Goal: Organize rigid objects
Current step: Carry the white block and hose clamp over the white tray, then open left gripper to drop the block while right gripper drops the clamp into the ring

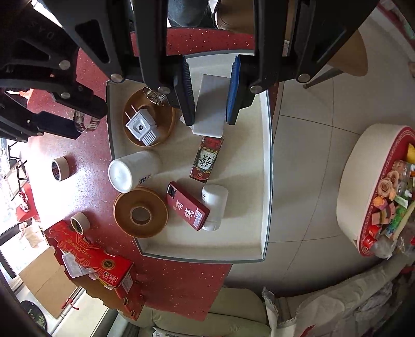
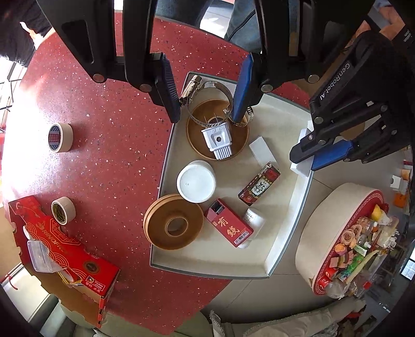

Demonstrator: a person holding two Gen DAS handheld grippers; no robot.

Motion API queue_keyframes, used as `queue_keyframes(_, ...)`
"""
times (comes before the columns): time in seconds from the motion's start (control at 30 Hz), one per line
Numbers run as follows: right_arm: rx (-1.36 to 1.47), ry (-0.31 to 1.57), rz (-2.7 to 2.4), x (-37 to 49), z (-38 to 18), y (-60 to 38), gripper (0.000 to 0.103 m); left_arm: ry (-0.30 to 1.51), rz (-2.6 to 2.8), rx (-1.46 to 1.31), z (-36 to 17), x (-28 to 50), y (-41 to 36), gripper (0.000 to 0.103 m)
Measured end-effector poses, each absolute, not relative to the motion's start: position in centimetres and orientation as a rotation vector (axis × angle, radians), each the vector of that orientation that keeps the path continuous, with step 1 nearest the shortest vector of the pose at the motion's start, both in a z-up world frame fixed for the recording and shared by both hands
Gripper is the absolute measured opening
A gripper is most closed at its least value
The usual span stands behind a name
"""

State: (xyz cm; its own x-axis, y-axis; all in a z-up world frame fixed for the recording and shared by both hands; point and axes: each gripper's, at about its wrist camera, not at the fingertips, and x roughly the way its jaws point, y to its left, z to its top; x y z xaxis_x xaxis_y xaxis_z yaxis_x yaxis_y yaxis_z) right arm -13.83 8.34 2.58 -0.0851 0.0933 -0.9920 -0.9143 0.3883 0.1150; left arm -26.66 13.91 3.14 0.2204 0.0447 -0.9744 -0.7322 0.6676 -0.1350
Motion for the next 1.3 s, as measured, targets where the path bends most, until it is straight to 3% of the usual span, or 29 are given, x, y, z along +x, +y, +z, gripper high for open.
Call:
queue_keyframes(0.93,-0.849,1.451,1.005,-14.0,-0.6,10.0,0.042,1.324,0.616,-0.678,0.2,-25.0,14.5,0.029)
queue_keyframes(1.0,-0.856,1.455,0.996,-13.8,-1.4,10.1,0.042,1.338,0.625,-0.667,-0.4,-25.0,14.5,0.038)
queue_keyframes(1.07,-0.864,1.472,0.99,-13.5,-2.2,10.1,0.044,1.38,0.653,-0.662,-1.1,-25.3,14.8,0.069)
queue_keyframes(1.1,-0.864,1.493,0.993,-13.3,-2.7,10.1,0.047,1.405,0.667,-0.67,-1.5,-25.6,15.1,0.075)
queue_keyframes(1.13,-0.865,1.507,0.988,-13.0,-3.0,10.0,0.058,1.414,0.673,-0.681,-1.8,-25.9,15.4,0.082)
queue_keyframes(1.17,-0.859,1.506,0.981,-12.7,-3.0,9.9,0.078,1.41,0.678,-0.689,-1.9,-26.4,15.6,0.084)
queue_keyframes(1.23,-0.832,1.472,0.979,-12.2,-2.1,9.5,0.096,1.391,0.701,-0.692,-1.6,-27.0,15.8,0.093)
queue_keyframes(1.3,-0.817,1.433,1.004,-12.0,-0.8,9.3,0.096,1.358,0.707,-0.707,-0.8,-27.4,15.8,0.102)
